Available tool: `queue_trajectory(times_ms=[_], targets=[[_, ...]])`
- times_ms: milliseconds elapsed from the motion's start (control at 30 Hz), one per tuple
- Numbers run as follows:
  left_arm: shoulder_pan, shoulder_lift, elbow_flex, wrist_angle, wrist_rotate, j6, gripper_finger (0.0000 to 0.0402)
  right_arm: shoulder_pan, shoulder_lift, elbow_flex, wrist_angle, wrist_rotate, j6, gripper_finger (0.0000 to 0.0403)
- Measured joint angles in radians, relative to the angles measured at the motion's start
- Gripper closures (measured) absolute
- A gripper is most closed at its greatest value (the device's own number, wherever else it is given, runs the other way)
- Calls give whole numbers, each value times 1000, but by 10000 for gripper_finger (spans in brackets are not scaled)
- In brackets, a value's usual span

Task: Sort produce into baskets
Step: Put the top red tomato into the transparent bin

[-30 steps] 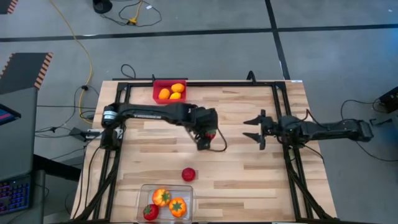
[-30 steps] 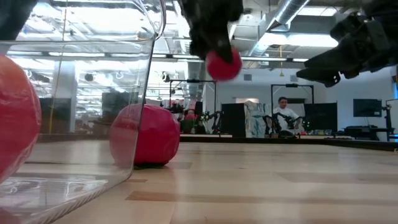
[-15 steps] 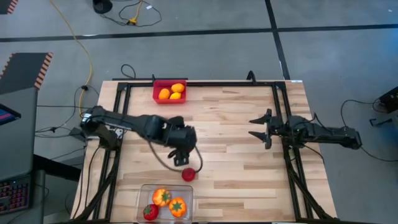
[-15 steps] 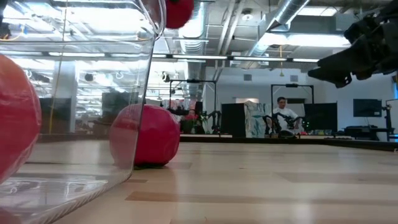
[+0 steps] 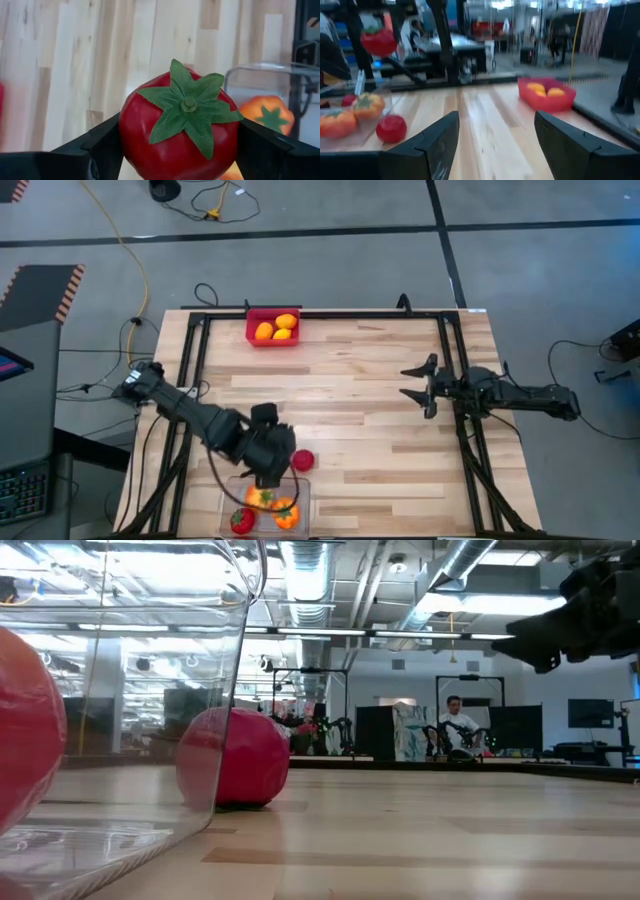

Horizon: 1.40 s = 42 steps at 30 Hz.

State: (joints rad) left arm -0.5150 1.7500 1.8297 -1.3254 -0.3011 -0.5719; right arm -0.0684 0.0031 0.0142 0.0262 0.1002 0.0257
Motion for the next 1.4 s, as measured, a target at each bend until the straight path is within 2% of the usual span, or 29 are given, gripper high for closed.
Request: queue_trajectory(times_ms=[367, 533, 667, 833, 1033, 1167, 1400], targets=[[-153, 1, -8, 6, 9, -197, 113, 0, 21, -6, 12, 1, -2, 117], [-220, 3, -79, 66, 53, -298, 113, 3, 23, -6, 9, 1, 101, 117], [-249, 3, -180, 196, 75, -326, 113, 3, 23, -7, 10, 1, 113, 117], [-249, 3, -269, 339, 174, -375, 113, 3, 23, -7, 10, 3, 114, 117], [-244, 2, -347, 383, 188, -462, 113, 3, 23, -8, 10, 3, 116, 117], [-237, 2, -379, 401, 250, -487, 111, 3, 23, -8, 10, 3, 116, 117], [-234, 2, -395, 413, 321, -481, 68, 2, 23, -8, 11, 3, 116, 117]])
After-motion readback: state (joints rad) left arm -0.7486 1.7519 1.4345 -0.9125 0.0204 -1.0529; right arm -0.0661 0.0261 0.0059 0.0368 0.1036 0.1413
